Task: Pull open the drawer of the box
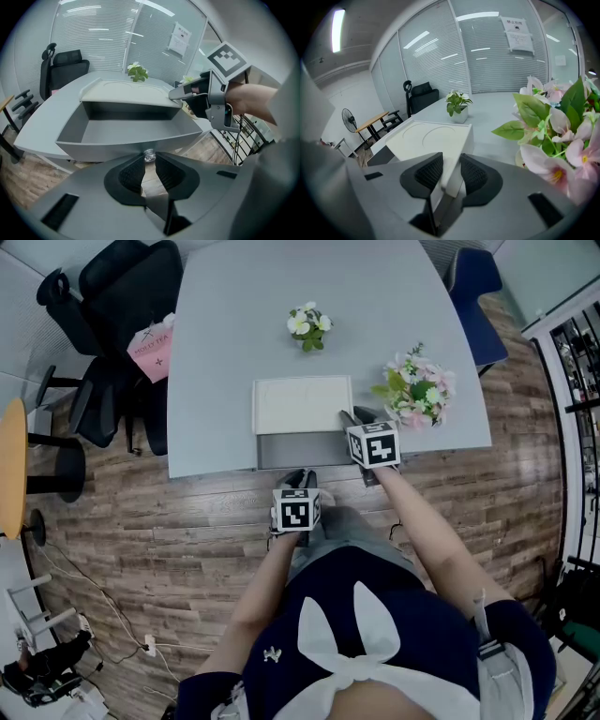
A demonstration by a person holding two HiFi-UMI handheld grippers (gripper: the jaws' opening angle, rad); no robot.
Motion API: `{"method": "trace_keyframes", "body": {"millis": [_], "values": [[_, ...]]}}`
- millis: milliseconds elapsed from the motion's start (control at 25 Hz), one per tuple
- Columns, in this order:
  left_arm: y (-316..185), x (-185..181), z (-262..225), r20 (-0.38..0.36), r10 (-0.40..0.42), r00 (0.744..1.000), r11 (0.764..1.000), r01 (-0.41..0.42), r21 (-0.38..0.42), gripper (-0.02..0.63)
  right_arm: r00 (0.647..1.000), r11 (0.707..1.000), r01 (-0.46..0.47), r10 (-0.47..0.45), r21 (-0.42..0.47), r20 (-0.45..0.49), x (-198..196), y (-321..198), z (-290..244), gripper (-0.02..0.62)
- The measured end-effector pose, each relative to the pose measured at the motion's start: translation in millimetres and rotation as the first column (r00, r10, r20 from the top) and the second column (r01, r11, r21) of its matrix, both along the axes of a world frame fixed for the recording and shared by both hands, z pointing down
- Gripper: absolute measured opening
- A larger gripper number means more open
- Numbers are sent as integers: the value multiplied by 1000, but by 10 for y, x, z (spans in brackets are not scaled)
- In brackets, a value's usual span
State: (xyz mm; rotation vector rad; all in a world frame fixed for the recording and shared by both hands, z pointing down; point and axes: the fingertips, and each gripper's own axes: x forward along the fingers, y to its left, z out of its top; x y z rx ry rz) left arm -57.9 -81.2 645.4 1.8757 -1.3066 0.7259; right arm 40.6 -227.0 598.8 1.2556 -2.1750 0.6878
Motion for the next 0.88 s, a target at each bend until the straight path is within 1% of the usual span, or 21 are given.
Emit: {"method": "trace_keyframes", "body": {"millis": [680,880], "values": [[207,11,35,2,21,1000,999,-20,-26,83,1000,1000,5,-5,5,10,-9,-2,1,126],[271,25,49,-3,35,999,998,-36,-49,83,1000,1000,-3,3,-1,13,7,16,9,126]]}}
